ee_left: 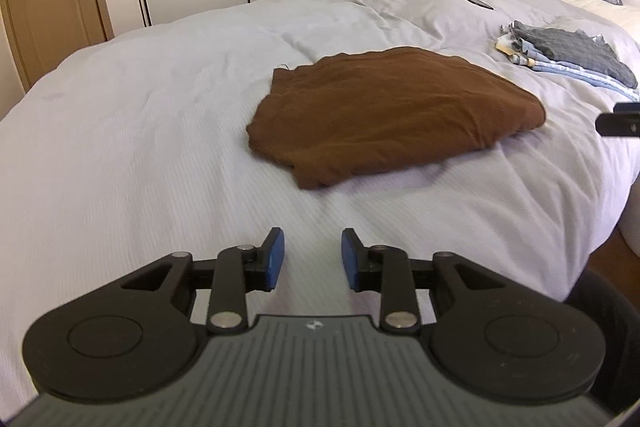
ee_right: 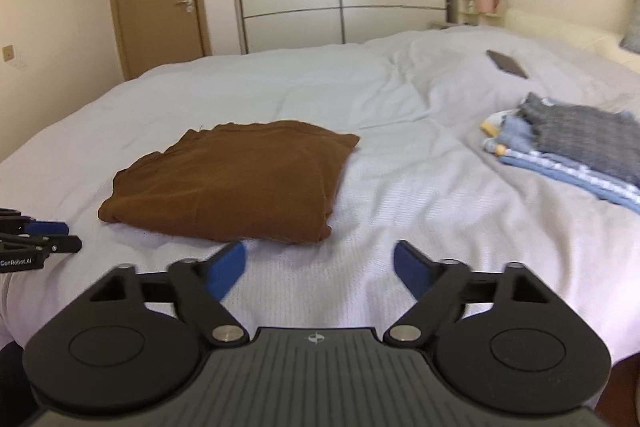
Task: Fold clothes
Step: 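Move both open grippers toward the folded brown garment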
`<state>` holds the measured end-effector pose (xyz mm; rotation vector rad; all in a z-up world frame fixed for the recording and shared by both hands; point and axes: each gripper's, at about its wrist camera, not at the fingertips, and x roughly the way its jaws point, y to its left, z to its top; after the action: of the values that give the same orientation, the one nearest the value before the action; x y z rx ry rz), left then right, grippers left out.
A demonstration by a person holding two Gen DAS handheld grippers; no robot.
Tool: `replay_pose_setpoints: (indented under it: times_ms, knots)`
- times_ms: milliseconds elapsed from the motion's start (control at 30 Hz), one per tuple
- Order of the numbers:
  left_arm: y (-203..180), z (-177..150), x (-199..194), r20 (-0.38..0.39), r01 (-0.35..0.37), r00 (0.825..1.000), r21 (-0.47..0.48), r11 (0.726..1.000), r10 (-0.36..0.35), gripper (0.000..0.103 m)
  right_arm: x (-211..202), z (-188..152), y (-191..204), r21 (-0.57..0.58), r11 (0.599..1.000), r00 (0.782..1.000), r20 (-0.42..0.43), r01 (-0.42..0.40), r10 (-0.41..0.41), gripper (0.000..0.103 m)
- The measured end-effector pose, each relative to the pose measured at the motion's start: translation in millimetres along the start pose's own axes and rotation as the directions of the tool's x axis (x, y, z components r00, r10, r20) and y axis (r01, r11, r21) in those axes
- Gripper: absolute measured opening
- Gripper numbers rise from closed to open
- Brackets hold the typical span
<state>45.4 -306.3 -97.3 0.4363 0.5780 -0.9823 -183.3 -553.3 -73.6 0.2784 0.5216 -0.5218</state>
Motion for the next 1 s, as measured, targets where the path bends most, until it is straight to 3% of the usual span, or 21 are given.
replay_pose_setpoints:
  times_ms: [100, 200, 300, 767, 867, 1000]
  knots:
    - [-5.8, -1.5, -5.6, -0.007, -0.01, 1.0, 0.001, 1.0, 0.01, 0.041, -10.8, -2.4, 7.8, 0.008, 1.0, 1.0, -0.002, 0.02, -0.02, 0.092]
    - [-9.8, -2.9, -11.0, -0.01, -0.022, 1.0, 0.006, 1.0, 0.022, 0.044, -19.7, -5.5, 12.7, 0.011, 0.999, 0.999, -0.005, 0.034, -0.034, 0.099]
    - [-11.3, -4.0, -16.1, -0.005, -0.032, 0.999, 0.007, 0.999, 0.032, 0.052, -26.1, -9.5, 13.4, 0.008, 0.999, 0.999, -0.008, 0.039, -0.039, 0.099]
    - [-18.3, -7.1, -18.8, 0.007, -0.029, 1.0, 0.037, 0.999, 0.029, 0.069, -39.0, -22.9, 8.3, 0.009, 0.998, 0.998, -0.039, 0.058, -0.057, 0.099]
    - [-22.1, -6.1, -16.9, 0.02, -0.048, 0.999, 0.082, 0.995, 0.047, 0.076, -35.7, -22.5, 10.6, 0.004, 0.999, 0.998, -0.045, 0.05, -0.05, 0.099]
    - [-36.7, -0.4, -13.8, 0.073, -0.082, 0.995, 0.221, 0.972, 0.067, 0.084, -27.7, -20.1, 13.8, 0.017, 0.999, 0.998, -0.048, 0.03, -0.029, 0.099]
